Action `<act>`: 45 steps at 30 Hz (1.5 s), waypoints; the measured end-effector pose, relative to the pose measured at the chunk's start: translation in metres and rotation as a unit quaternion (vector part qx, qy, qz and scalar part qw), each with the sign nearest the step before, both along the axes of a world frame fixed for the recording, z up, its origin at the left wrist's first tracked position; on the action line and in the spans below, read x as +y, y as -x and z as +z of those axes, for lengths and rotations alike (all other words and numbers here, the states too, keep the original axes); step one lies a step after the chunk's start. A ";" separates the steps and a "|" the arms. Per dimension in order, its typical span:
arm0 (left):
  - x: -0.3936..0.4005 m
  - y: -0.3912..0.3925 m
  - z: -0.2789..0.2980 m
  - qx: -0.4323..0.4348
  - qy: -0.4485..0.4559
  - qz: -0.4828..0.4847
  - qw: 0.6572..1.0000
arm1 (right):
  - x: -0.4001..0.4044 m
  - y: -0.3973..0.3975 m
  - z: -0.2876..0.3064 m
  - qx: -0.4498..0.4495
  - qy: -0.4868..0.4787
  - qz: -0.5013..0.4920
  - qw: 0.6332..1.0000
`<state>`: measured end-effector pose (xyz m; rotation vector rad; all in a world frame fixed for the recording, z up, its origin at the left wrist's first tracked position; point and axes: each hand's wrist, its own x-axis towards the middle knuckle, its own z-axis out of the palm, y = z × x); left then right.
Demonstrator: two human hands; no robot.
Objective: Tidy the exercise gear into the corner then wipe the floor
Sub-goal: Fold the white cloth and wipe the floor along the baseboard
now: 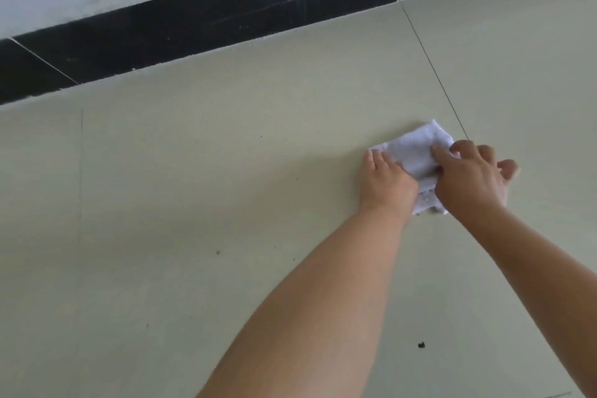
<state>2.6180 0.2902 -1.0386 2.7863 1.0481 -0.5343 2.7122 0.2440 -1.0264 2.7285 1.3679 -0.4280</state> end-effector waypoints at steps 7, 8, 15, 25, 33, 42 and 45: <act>0.095 0.109 0.006 0.032 -0.104 0.065 0.992 | 0.097 0.087 0.000 0.062 0.003 0.133 0.989; 0.103 0.132 0.010 0.048 -0.104 0.081 0.990 | 0.101 0.106 -0.002 0.078 0.001 0.152 0.985; 0.066 0.235 0.003 0.000 -0.114 0.022 0.993 | 0.051 0.177 -0.005 0.083 -0.051 0.329 0.939; -0.054 0.181 -0.012 -0.131 -0.042 -0.104 0.985 | -0.097 0.111 -0.007 -0.034 -0.077 0.295 0.952; -0.011 0.175 -0.007 -0.128 -0.053 -0.057 0.989 | -0.027 0.139 0.002 0.000 -0.025 0.154 0.988; 0.027 0.368 0.006 -0.123 -0.091 -0.165 0.974 | 0.008 0.308 0.004 0.045 0.014 0.299 0.953; -0.003 0.396 0.004 -0.136 -0.065 -0.217 0.964 | -0.033 0.326 -0.002 0.009 -0.041 0.357 0.933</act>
